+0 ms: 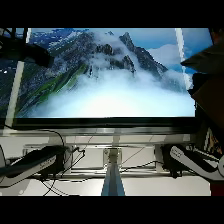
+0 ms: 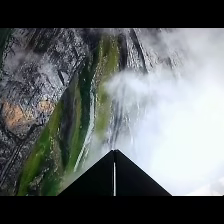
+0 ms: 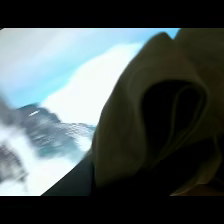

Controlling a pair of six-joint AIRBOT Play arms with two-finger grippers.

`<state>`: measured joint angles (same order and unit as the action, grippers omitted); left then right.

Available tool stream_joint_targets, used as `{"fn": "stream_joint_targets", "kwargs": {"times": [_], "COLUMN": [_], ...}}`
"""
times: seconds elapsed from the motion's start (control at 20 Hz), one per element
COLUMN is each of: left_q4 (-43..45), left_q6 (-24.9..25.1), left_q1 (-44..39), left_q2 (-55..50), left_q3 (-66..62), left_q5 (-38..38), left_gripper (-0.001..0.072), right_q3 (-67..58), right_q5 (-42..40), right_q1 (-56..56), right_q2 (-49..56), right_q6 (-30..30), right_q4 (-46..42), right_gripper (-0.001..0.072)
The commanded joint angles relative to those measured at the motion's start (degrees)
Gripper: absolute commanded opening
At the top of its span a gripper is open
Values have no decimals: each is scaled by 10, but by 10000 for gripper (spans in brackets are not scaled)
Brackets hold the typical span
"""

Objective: Fold the clothes and pants, and hang the long-sleeved shirts on hangers.

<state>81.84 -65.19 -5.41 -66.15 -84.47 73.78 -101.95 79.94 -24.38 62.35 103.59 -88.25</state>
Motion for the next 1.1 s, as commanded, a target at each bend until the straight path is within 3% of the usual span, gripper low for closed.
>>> {"fn": "stream_joint_targets", "kwargs": {"times": [0.0, 0.25, 0.45, 0.5, 0.55, 0.6, 0.8, 0.85, 0.95, 1.05], "left_q4": [2, 2, 2, 2, 2, 2, 2, 2, 2, 2], "left_q6": [-2, -2, -2, -2, -2, -2, -2, -2, -2, -2], "left_q1": [2, 2, 2, 2, 2, 2, 2, 2, 2, 2], "left_q2": [2, 2, 2, 2, 2, 2, 2, 2, 2, 2], "left_q3": [0, 0, 0, 0, 0, 0, 0, 0, 0, 0], "left_q5": [1, 1, 1, 0, 1, 1, 1, 0, 0, 1], "left_gripper": [13, 13, 13, 13, 13, 13, 13, 13, 13, 13], "right_q3": [-1, -1, 0, 0, 0, 0, 0, 0, 0, 0], "right_q5": [90, 67, 65, 61, 59, 56, 56, 56, 57, 55], "right_q1": [-123, -282, -315, -315, -315, -315, -315, -315, -315, -315], "right_q2": [-83, -139, -139, -139, -139, -139, -130, -127, -122, -115], "right_q6": [35, 31, -11, -11, -11, -11, -12, -13, -15, -54], "right_q4": [-117, -154, -151, -151, -151, -151, -109, -90, -30, 63], "right_gripper": [12, 12, 15, 124, 445, 709, 679, 624, 321, 13]}}
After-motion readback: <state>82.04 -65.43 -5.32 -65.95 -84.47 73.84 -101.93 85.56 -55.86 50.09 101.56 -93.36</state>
